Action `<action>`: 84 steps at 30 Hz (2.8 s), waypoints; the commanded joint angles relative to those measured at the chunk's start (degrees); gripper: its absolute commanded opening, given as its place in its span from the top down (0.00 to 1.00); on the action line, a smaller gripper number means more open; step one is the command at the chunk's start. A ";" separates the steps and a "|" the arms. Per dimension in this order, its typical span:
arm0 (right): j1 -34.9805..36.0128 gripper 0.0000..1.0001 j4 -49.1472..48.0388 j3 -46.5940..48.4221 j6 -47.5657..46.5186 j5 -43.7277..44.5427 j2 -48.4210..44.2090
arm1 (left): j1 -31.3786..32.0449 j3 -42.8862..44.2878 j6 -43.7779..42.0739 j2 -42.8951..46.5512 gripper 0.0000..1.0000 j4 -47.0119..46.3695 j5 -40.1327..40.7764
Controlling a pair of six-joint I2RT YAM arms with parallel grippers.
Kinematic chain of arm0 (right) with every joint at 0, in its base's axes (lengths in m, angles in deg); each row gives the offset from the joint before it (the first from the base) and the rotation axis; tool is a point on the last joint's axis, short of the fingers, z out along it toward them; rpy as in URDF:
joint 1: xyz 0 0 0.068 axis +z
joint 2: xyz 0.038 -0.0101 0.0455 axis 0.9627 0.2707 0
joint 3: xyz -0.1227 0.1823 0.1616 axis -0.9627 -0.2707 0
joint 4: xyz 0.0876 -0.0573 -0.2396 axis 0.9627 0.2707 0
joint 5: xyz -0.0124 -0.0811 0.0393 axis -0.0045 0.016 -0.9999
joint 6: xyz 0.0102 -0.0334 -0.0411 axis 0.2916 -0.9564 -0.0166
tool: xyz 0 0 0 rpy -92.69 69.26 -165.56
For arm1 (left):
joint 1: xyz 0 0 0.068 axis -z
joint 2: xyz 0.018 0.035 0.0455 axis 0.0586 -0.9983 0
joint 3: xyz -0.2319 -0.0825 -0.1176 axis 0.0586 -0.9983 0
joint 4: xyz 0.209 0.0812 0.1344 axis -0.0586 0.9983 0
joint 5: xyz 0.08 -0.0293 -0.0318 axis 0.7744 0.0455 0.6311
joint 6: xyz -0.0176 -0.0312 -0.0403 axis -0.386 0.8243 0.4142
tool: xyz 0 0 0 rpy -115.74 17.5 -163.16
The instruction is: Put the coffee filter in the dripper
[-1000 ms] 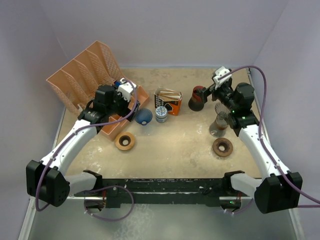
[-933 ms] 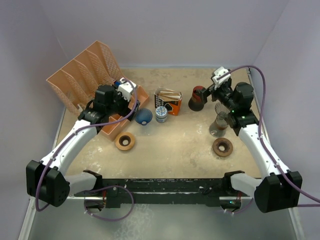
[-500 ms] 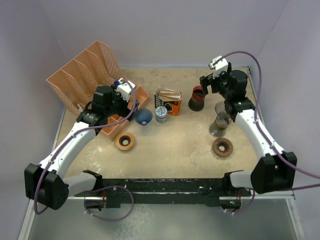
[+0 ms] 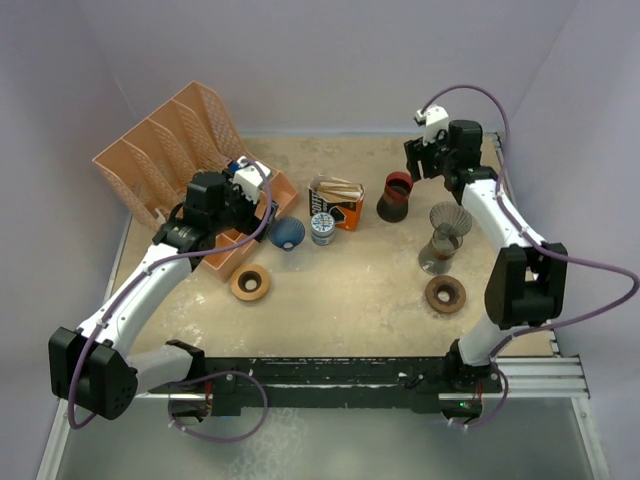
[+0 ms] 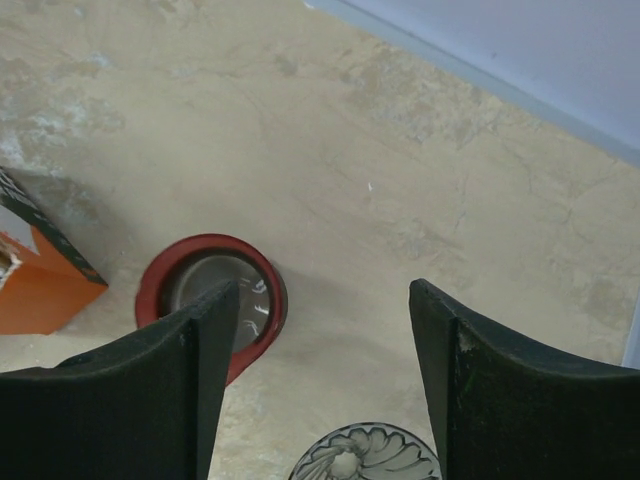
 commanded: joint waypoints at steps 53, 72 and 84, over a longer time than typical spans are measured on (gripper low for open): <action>12.16 1.00 22.61 -3.92 -25.53 -23.25 -10.61 | 0.06 5.03 -3.89 0.40 0.07 4.33 7.82; 38.78 1.00 11.69 -11.82 -21.21 -16.87 -8.50 | -7.65 6.79 0.81 -1.49 0.07 5.91 5.38; 41.44 0.93 14.10 -11.11 -21.33 -15.96 -5.78 | -7.69 5.15 -2.80 -0.48 0.07 8.71 3.35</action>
